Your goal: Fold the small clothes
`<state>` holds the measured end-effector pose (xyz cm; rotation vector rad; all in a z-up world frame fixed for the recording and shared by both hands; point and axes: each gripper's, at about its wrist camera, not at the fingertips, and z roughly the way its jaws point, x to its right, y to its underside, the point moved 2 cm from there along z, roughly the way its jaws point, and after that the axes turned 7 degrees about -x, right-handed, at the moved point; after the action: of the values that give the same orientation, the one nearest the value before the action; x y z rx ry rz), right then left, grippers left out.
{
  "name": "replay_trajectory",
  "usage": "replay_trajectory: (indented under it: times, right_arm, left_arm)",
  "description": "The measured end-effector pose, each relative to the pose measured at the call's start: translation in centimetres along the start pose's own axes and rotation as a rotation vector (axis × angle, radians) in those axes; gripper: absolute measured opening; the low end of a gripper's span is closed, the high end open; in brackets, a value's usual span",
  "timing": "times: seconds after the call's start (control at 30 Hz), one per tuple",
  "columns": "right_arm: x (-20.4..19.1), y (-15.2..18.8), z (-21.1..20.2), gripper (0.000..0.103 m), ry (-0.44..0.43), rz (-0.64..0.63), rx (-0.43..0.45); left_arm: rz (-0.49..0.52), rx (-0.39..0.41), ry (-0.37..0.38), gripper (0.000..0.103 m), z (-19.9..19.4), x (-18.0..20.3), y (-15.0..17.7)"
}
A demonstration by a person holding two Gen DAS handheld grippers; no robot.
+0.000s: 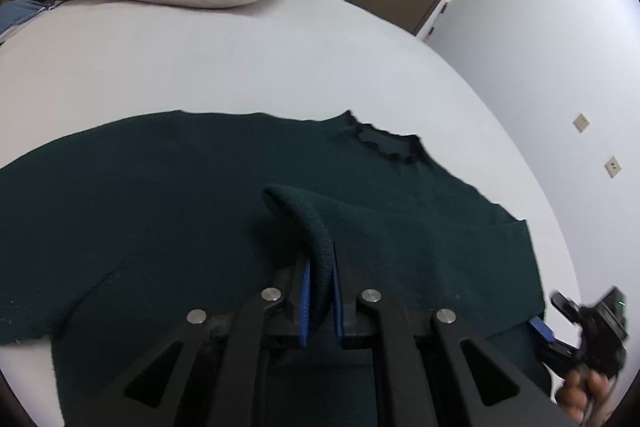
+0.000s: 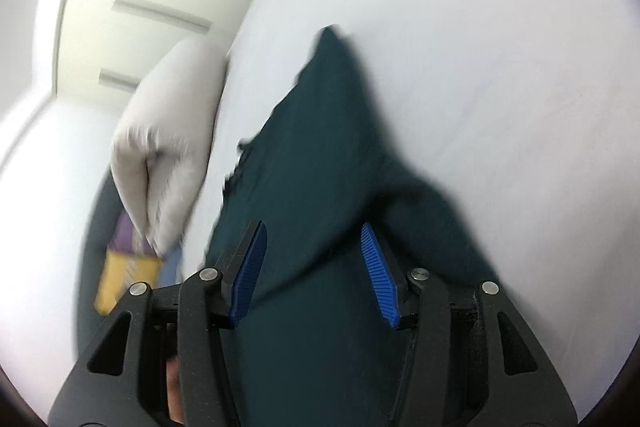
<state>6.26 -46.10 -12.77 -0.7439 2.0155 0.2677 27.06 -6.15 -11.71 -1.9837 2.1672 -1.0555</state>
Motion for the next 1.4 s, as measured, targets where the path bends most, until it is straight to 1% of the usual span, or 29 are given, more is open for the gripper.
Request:
replay_trajectory:
  times: [0.07,0.2,0.27,0.3,0.33,0.4,0.47,0.5,0.53,0.57,0.63,0.67,0.7,0.8,0.87,0.93,0.97,1.0,1.03,1.07,1.1,1.17,1.23,1.27,1.33,1.37,1.4]
  right_arm:
    - [0.6,-1.0,-0.1,0.044,-0.043,0.067,0.02]
    - [1.0,-2.3,-1.2,0.044,-0.091,0.103,0.094]
    - [2.1,-2.6,-1.7,0.044,-0.139,0.15,0.118]
    - [2.7,-2.7,-1.8,0.039,-0.156,0.169,0.127]
    - [3.1,-2.6,-1.8,0.034,-0.155,0.176,0.13]
    - [3.7,-2.6,-1.7,0.02,-0.153,0.162,0.132]
    - [3.7,-2.4,-1.6,0.016,-0.154,0.133,0.129]
    - [3.5,-2.4,-1.6,0.016,-0.15,0.125,0.122]
    - [3.2,-2.3,-1.7,0.016,-0.136,0.116,0.108]
    - [2.9,-2.2,-1.9,0.019,-0.122,0.106,0.094]
    - [1.7,-2.0,-2.6,0.02,-0.041,0.051,0.061]
    - [1.0,-2.0,-3.1,0.022,-0.004,0.018,0.064]
    - [0.1,-2.2,-3.9,0.022,0.041,-0.02,0.076]
    - [-2.2,-3.4,-5.4,0.022,0.124,-0.103,0.128]
    - [-3.9,-5.1,-5.6,0.022,0.167,-0.148,0.158]
    - [-5.1,-7.1,-5.0,0.025,0.2,-0.202,0.146]
    - [-5.8,-8.4,-3.8,0.034,0.231,-0.239,0.127]
    - [-6.2,-9.5,-2.4,0.043,0.284,-0.26,0.114]
    - [-6.6,-10.6,-1.2,0.043,0.332,-0.267,0.103]
    - [-6.8,-11.6,-0.1,0.043,0.354,-0.273,0.087]
    - [-6.0,-12.4,0.0,0.043,0.354,-0.28,0.066]
    - [-6.1,-13.8,2.0,0.043,0.377,-0.281,0.03]
    - [-6.8,-14.2,3.3,0.043,0.401,-0.328,0.018]
    - [-7.0,-14.3,3.7,0.043,0.422,-0.355,0.022]
    - [-7.0,-14.1,3.6,0.031,0.448,-0.394,0.028]
    - [-7.0,-14.0,3.7,0.014,0.463,-0.406,0.025]
    - [-6.9,-14.1,3.8,0.009,0.472,-0.416,0.024]
  left_arm:
    - [0.012,0.002,0.001,0.009,-0.1,0.5,0.2]
    - [0.012,0.004,0.016,0.009,-0.2,1.0,0.4]
    - [0.021,0.002,0.018,0.009,0.1,1.5,0.6]
    - [0.028,0.001,0.013,0.009,0.3,1.7,0.6]
    - [0.034,0.001,0.005,0.009,0.6,1.9,0.6]
    - [0.025,0.003,0.001,0.009,1.0,1.8,0.5]
    - [0.007,0.004,0.004,0.009,1.2,1.3,0.4]
    - [0.001,0.003,0.005,0.009,1.2,1.1,0.4]
    - [-0.009,0.005,0.005,0.009,1.3,0.7,0.3]
    - [-0.012,0.005,0.01,0.009,1.3,0.4,0.3]
    - [-0.014,0.007,0.012,0.011,1.2,0.2,0.2]
    - [-0.013,0.012,0.017,0.011,1.2,0.1,0.2]
    - [-0.012,0.014,0.019,0.011,1.3,0.1,0.2]
    - [-0.015,0.025,0.028,0.011,1.4,0.2,0.1]
    - [-0.012,0.031,0.026,0.011,1.5,0.2,0.1]
    - [-0.005,0.036,0.029,0.011,1.5,0.2,0.1]
    - [-0.003,0.038,0.027,0.011,1.5,0.2,0.1]
    - [-0.002,0.04,0.029,0.011,1.4,0.1,0.0]
    - [0.0,0.041,0.03,0.011,1.4,0.1,0.0]
    - [0.003,0.043,0.026,0.011,1.5,0.1,-0.1]
    - [0.004,0.044,0.025,0.011,1.5,0.1,-0.1]
    - [0.008,0.047,0.019,0.011,1.7,0.0,-0.3]
    - [0.013,0.05,0.016,0.011,1.8,0.1,-0.4]
    - [0.015,0.051,0.014,0.011,1.9,0.1,-0.5]
    - [0.018,0.063,0.011,0.011,1.8,0.1,-0.6]
    - [0.021,0.069,0.011,0.011,1.6,0.1,-0.8]
    - [0.025,0.075,0.012,0.011,1.5,0.2,-0.9]
